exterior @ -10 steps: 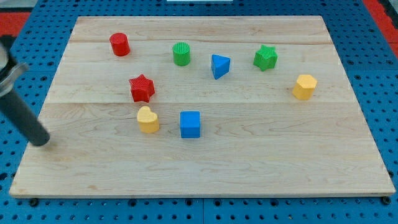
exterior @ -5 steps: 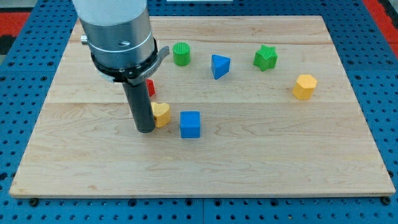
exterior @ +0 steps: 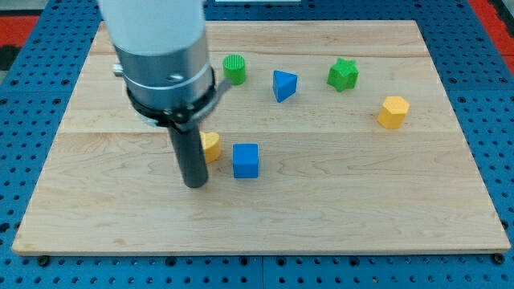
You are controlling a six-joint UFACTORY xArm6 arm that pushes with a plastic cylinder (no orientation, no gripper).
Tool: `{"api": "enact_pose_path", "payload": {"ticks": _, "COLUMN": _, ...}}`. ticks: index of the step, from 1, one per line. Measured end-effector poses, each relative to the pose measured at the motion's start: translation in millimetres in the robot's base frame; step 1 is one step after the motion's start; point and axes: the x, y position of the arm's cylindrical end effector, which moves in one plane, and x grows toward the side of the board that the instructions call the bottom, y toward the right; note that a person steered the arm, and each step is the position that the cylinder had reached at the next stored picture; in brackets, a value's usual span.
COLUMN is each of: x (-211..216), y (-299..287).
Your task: Place the yellow heart to the bottom right of the red star
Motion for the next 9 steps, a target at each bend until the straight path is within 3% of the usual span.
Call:
{"api": "enact_pose_path", "payload": {"ticks": 2, "x": -30, "y": 59}}
{"api": "enact_pose_path", "payload": {"ticks": 4, "x": 2, "y": 73}}
{"api": "enact_pose_path", "payload": {"ticks": 6, "x": 3, "y": 80}}
{"api": "enact_pose_path", "payload": {"ticks": 7, "x": -9, "y": 55}}
{"api": "enact_pose_path", "payload": {"ticks": 9, "x": -73, "y": 63}}
